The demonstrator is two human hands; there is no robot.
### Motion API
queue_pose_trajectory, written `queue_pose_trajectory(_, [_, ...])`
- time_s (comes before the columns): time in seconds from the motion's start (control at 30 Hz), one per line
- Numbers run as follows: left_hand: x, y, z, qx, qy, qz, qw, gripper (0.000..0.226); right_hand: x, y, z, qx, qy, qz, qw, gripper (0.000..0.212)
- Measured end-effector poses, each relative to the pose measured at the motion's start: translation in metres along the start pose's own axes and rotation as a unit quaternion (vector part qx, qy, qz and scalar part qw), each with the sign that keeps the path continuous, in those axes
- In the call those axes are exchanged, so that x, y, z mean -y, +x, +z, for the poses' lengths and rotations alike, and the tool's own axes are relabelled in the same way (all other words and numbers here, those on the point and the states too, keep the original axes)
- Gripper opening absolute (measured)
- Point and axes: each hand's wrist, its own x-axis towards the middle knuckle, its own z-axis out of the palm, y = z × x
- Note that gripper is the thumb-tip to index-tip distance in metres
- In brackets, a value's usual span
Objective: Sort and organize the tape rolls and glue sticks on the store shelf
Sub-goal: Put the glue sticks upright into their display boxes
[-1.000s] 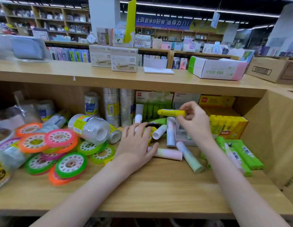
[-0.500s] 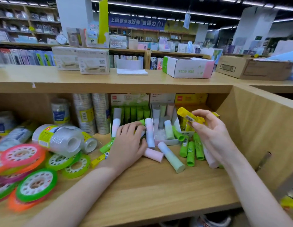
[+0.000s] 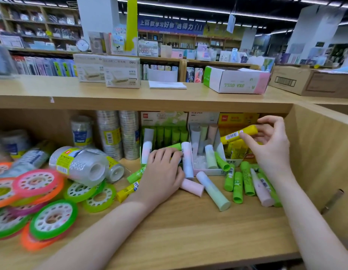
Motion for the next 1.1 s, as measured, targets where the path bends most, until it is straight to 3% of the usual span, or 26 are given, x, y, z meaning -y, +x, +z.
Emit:
queue_pose_trajectory(0.07, [0.001, 0.001, 0.0, 0.002, 0.0, 0.0, 1.0, 0.031, -0.002, 0.0, 0.006, -0.008, -0.167, -0.096, 0.981, 0.034])
queue_pose_trajectory(0.17, [0.001, 0.001, 0.0, 0.005, 0.003, -0.001, 1.0, 0.032, -0.012, 0.0, 0.019, 0.012, -0.302, -0.188, 0.934, 0.029])
queue_pose_trajectory(0.33, [0.002, 0.0, 0.0, 0.003, -0.003, 0.003, 1.0, 0.032, -0.034, 0.006, 0.033, 0.056, -0.374, -0.172, 0.909, 0.03])
queue_pose_trajectory(0.57, [0.003, 0.0, 0.001, -0.014, -0.014, 0.003, 1.0, 0.033, -0.044, 0.011, 0.035, 0.07, -0.429, -0.143, 0.889, 0.021])
queue_pose_trajectory(0.87, [0.003, -0.001, -0.004, -0.023, -0.034, -0.018, 0.999, 0.047, -0.036, -0.001, 0.037, 0.126, -0.467, -0.069, 0.873, 0.032])
queue_pose_trajectory(1.0, [0.008, -0.001, -0.015, -0.036, -0.009, -0.027, 0.999, 0.048, -0.025, -0.008, 0.032, 0.126, -0.393, -0.099, 0.905, 0.044])
queue_pose_trajectory(1.1, [0.013, -0.006, -0.025, -0.028, 0.028, -0.028, 0.999, 0.041, -0.002, -0.018, 0.042, 0.187, -0.276, -0.153, 0.93, 0.031])
